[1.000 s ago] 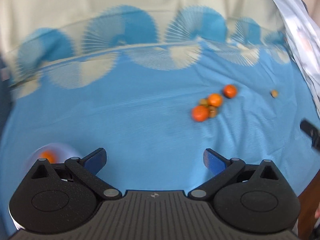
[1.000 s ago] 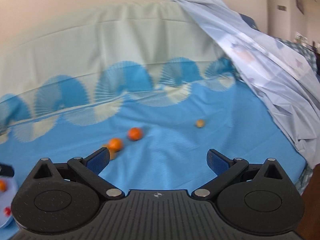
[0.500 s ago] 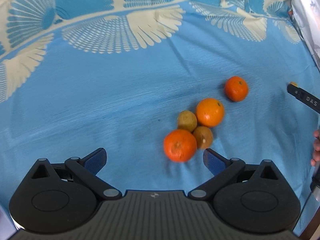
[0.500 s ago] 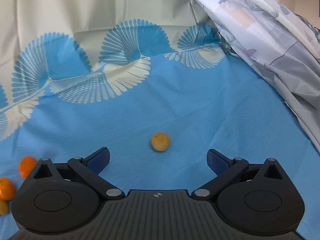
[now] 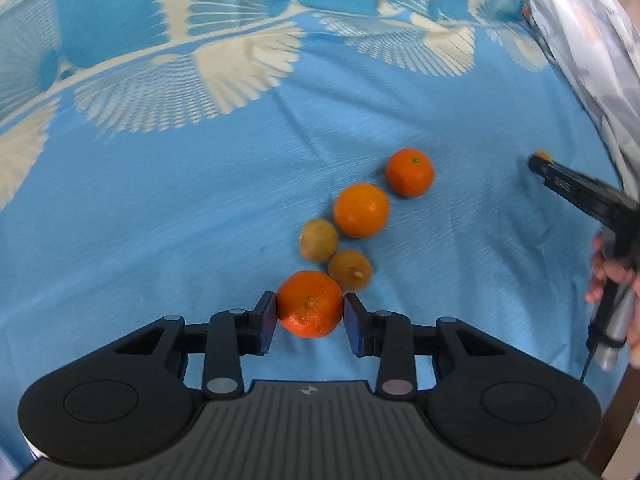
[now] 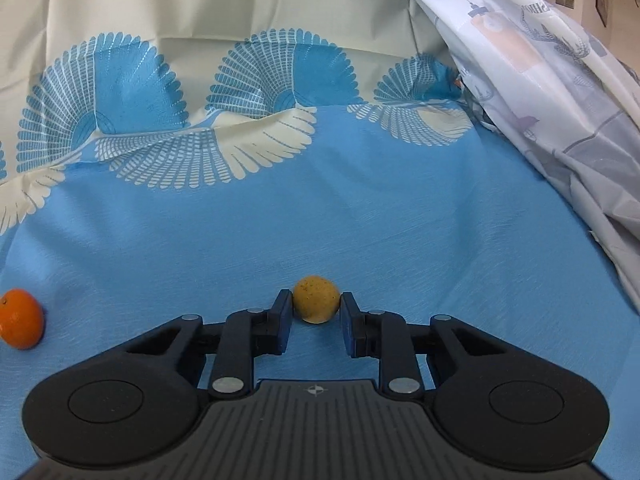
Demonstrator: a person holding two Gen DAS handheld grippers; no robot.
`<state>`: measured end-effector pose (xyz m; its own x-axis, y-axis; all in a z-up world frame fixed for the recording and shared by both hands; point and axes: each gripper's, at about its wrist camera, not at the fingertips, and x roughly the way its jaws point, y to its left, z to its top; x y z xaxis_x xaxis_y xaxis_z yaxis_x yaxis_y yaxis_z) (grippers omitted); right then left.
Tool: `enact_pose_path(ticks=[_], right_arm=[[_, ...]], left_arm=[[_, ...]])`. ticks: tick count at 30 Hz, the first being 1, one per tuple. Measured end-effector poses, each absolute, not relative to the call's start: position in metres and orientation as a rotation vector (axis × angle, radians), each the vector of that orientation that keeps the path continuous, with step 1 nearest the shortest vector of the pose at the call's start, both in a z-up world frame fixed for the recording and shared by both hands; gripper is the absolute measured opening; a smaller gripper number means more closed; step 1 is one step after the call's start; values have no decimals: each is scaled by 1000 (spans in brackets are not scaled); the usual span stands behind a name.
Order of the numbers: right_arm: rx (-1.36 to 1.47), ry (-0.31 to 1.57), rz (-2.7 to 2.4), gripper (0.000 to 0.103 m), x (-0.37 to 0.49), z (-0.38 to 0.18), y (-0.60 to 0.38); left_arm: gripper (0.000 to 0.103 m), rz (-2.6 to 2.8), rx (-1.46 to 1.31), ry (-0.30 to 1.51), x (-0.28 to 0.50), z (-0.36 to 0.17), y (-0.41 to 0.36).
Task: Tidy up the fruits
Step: 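Carry the tangerine in the left tool toward the plate while the right tool carries the yellow-brown fruit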
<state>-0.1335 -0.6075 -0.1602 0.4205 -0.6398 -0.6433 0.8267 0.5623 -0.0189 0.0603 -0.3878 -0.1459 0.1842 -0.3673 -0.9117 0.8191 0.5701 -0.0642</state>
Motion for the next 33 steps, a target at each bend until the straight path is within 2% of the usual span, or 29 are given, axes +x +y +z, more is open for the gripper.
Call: enact_pose_path(ticks=[7,14,19,26,33], right_arm=[[373,557,-830,26,-172,-96,-524],[350,444,-665,26,-205,-19,-397],[339,432,-469,26,-211,21,-304],[317,449,-200,27,-220,60,-190],[280,514,-72,27,-226,72,-117]], left_arm=[[40,-805,422,1017,33,-81,-310],[40,-711,345,988,-2,-10,-212],[40,-631,299,966,-29,30,-137],[40,-522,248,945,-64,56,-32],[40,-456,187,952,-88,64,48]])
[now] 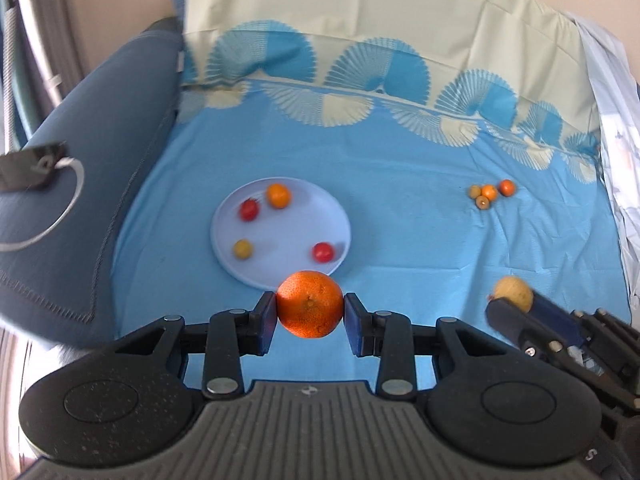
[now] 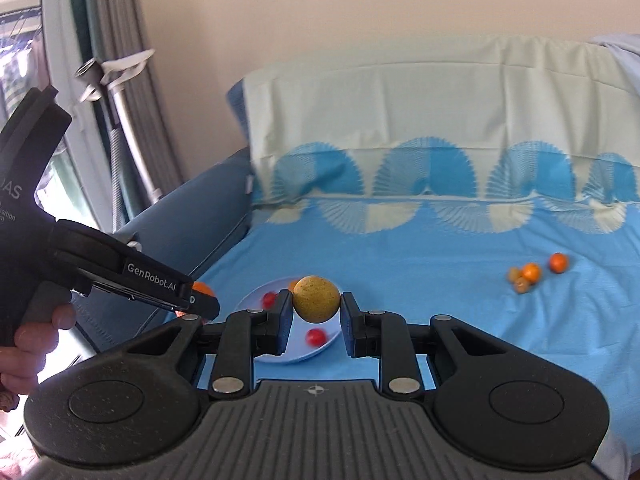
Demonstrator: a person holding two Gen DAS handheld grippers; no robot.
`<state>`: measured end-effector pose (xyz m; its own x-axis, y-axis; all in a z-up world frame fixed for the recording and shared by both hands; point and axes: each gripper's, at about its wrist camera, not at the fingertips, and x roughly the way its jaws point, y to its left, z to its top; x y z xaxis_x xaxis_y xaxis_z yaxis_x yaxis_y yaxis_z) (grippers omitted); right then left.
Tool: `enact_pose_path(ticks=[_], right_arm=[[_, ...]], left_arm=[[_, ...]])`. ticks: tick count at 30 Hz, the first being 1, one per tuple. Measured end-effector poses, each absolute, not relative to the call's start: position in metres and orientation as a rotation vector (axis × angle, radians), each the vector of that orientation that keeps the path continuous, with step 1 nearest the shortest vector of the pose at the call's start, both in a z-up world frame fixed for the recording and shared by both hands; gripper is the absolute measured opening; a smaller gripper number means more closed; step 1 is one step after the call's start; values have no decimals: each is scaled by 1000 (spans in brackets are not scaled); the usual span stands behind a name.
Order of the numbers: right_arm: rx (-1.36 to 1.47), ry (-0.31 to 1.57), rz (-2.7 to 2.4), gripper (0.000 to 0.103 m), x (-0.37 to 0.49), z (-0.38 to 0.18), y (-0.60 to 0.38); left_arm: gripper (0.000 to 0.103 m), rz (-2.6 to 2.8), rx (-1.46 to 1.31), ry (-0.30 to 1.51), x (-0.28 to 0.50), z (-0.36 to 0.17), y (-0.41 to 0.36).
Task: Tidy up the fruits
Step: 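Carry the tangerine in the left tool toward the plate while the right tool carries the yellow-brown fruit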
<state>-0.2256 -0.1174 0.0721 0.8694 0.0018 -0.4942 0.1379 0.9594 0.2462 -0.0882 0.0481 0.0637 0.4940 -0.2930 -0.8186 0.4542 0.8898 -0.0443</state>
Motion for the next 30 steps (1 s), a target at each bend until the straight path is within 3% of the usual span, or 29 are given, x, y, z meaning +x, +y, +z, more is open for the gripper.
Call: enact_pose_path(ticks=[11,30], right_arm=[[189,537,-53,27,-228,85,-69],[164,586,-46,27,-193,83,-64]], left_arm=[[40,-432,105,917,-102,72,104],[40,-410,34,927,-61,68,110]])
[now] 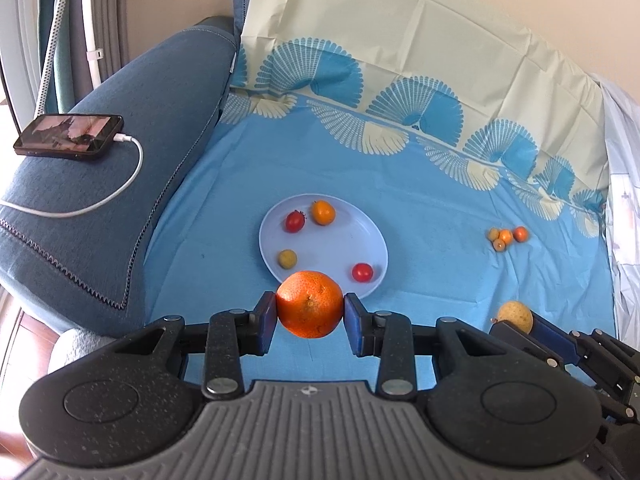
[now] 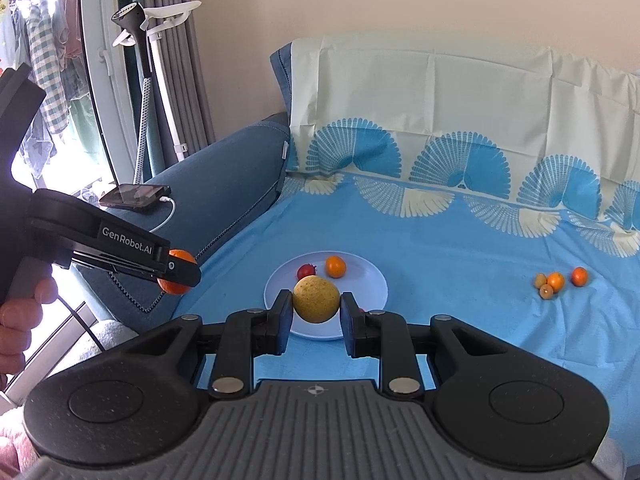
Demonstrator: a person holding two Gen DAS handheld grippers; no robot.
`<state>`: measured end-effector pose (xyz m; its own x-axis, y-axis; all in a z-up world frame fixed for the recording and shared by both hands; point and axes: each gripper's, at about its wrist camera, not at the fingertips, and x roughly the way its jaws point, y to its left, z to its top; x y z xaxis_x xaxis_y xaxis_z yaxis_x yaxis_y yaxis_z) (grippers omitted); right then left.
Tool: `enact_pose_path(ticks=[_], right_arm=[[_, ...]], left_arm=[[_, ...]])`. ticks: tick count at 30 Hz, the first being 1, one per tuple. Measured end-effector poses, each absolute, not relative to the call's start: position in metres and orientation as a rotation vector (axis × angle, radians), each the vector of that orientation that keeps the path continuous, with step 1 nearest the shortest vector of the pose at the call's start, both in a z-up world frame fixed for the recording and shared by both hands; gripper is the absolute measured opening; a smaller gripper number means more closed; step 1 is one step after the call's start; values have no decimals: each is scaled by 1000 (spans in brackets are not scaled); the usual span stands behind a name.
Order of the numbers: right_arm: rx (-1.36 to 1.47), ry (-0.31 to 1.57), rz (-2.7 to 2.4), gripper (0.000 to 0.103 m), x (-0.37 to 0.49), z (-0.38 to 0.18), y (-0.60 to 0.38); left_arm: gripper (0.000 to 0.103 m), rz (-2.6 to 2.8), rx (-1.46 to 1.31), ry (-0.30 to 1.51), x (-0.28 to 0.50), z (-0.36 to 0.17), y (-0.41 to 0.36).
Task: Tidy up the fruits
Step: 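Carry the tangerine in the left tool toward the plate while the right tool carries the yellow-brown fruit, then lower the tangerine onto the plate and open the left tool while the right tool releases its fruit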
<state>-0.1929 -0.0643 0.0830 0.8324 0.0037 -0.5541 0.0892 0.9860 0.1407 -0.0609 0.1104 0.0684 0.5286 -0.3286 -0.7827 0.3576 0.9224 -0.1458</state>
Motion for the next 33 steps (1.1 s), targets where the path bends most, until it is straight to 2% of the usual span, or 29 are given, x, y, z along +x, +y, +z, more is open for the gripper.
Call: enact_pose_path(ticks=[14,33], right_arm=[[197,663,-45,27,-113,49,-81],[206,894,-54,27,-5,-67,-103]], left_arm=[[40,-382,42,957,16,44,79],[40,-324,148,1114,109,-73,24]])
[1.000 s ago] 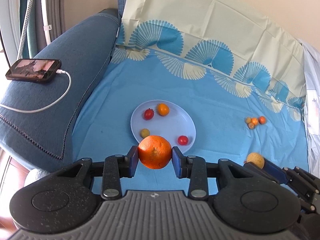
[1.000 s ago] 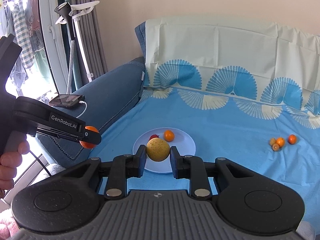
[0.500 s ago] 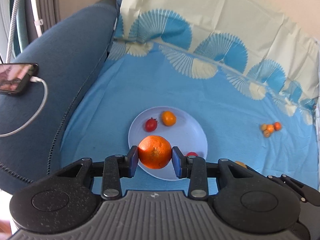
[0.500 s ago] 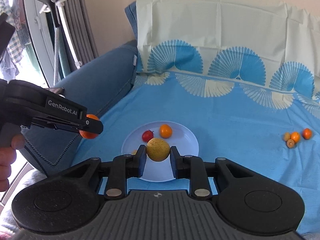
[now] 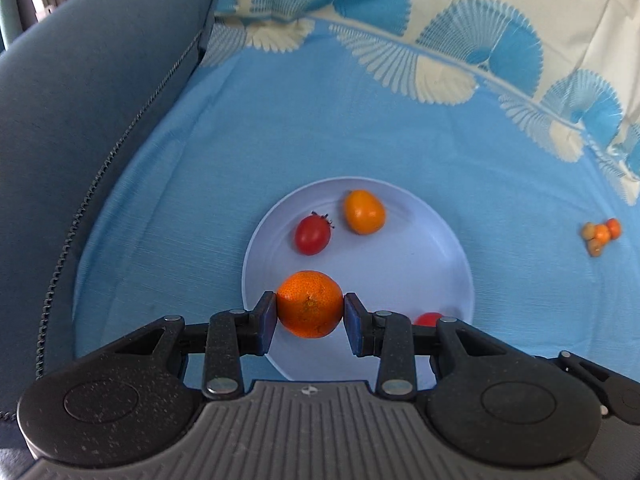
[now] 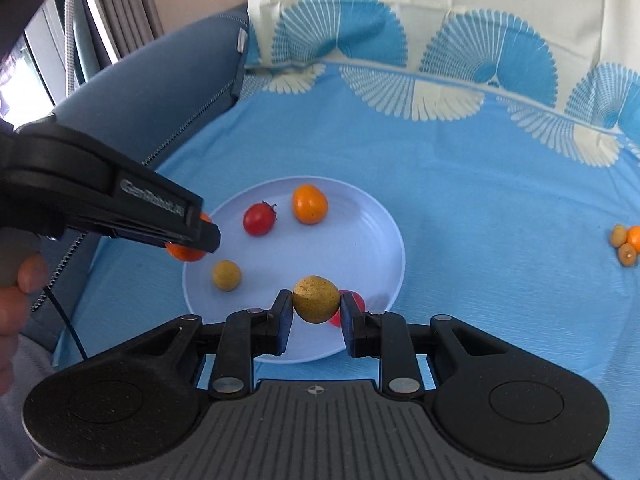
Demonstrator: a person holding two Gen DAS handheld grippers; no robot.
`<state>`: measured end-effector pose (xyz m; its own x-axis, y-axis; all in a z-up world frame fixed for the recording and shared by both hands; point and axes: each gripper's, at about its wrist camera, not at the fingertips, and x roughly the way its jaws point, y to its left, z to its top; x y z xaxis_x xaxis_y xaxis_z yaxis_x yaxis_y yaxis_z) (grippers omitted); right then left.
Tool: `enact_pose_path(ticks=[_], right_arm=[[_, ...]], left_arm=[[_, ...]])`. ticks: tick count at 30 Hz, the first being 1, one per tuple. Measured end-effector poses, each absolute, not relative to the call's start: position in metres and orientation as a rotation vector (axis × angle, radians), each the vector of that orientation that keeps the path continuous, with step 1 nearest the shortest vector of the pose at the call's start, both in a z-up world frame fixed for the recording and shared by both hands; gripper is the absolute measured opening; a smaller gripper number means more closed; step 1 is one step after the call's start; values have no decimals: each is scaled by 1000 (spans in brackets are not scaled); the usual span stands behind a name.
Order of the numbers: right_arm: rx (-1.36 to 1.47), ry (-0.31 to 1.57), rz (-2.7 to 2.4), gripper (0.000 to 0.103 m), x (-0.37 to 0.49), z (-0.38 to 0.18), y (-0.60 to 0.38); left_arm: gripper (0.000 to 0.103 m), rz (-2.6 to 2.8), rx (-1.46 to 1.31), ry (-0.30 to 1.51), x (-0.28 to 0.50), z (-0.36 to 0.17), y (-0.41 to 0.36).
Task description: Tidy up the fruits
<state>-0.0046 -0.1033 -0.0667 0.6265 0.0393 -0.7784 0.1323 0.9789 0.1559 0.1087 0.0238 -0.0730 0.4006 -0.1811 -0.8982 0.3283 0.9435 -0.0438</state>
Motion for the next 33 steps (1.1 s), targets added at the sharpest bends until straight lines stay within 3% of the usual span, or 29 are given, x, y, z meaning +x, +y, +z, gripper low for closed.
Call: enact_pose_path(ticks=[5,6,7,8,9,10,13,16,22,33], right_arm=[[186,928,-42,27,9,-80,-100],[181,932,-40,27,12,-81,-99],[177,933,-38,27,14,-81,-99],[175,928,-37,28,16,-80,-98],[172,919,-35,35,18,-77,-98],[169,904,-34,52,18,-74,-98],[152,859,-46,76,12,-59,-98],[142,854,-55,86,-2,-43,-97],[172,836,-83,98,-60,-7,-88],[118,691,-129,102,-153,41,-48]], left_arm=[[40,-292,175,1134,123,-91,19],[45,-285,175,1136,125,-92,19],[53,-283,173,1135,126,-92,19],[77,-283,165,1130,127,-90,20],[99,-281,153,1114,127,-85,21],[103,-275,139,1087,124,-79,23],[103,-271,169,1045,116,-61,26],[103,-258,210,1016,98,-43,33],[103,-235,192,1012,38,-14,67],[103,-206,199,921,-51,21,107]])
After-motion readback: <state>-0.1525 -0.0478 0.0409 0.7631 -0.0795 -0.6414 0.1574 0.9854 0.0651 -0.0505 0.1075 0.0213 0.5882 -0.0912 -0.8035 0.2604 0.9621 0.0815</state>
